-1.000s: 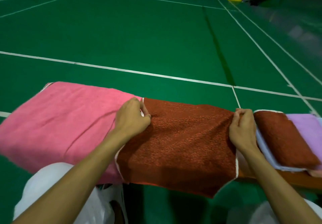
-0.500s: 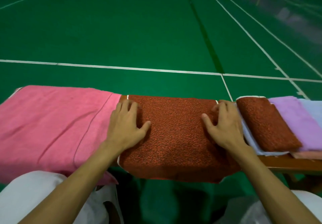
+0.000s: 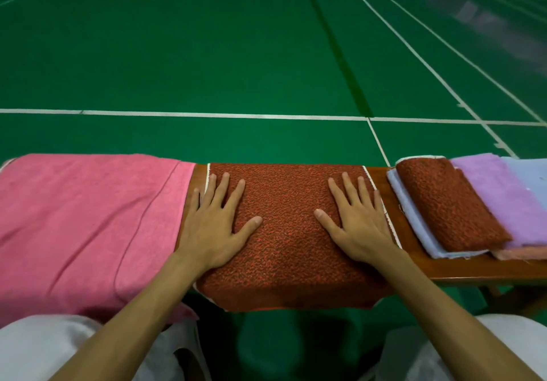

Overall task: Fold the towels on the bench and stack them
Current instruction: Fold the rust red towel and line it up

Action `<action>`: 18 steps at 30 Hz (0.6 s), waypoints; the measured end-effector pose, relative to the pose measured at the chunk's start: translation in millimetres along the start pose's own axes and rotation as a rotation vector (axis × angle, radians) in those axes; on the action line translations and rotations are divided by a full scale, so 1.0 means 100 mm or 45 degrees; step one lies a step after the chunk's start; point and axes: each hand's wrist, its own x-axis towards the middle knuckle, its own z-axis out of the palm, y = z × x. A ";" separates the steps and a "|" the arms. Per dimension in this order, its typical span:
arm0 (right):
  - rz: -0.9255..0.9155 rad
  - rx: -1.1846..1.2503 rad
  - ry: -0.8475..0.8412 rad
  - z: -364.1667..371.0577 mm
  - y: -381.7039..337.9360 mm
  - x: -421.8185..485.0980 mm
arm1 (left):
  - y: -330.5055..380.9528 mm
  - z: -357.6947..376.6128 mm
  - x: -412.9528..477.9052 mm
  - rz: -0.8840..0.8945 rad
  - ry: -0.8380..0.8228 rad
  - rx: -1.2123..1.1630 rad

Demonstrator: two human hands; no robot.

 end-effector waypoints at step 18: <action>0.331 0.016 0.295 -0.27 0.12 -0.09 | -0.01 -0.30 -0.09 -0.467 0.215 -0.168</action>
